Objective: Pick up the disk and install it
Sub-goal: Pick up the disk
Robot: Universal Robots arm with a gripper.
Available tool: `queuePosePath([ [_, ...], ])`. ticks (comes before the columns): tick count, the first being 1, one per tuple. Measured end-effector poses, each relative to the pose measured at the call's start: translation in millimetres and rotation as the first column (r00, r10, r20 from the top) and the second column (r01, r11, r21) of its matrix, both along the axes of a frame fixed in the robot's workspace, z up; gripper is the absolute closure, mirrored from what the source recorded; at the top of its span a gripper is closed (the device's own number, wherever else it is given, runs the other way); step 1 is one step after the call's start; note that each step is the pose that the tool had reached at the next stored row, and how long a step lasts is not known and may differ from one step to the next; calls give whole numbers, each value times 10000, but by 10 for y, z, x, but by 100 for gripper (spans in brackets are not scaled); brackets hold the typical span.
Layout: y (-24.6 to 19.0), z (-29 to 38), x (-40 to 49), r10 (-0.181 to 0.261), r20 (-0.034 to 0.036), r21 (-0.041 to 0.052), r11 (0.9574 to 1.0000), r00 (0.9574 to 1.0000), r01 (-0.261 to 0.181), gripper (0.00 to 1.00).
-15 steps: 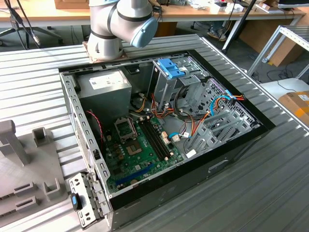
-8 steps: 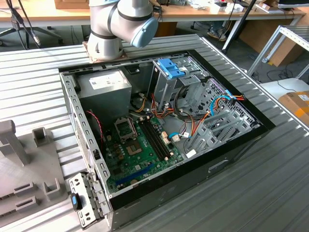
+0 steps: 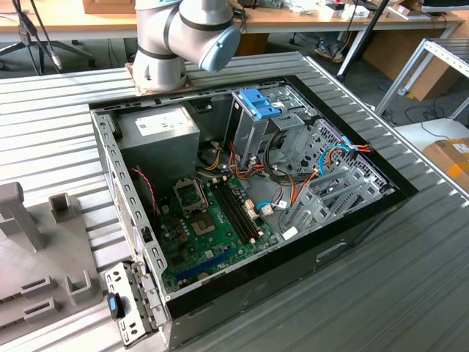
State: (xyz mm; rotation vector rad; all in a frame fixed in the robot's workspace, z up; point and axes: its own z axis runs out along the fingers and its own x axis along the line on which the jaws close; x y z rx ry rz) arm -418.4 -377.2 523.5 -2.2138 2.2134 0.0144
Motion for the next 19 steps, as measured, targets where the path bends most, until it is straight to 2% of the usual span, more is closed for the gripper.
queuePosePath([
  [6,4,0,103,0,0,0,10000,10000,0,64],
  [10,12,0,243,0,1,1,10000,10000,0,64],
  [15,17,0,365,0,0,0,10000,10000,0,64],
  [19,21,0,414,1,0,0,10000,10000,-1,64],
])
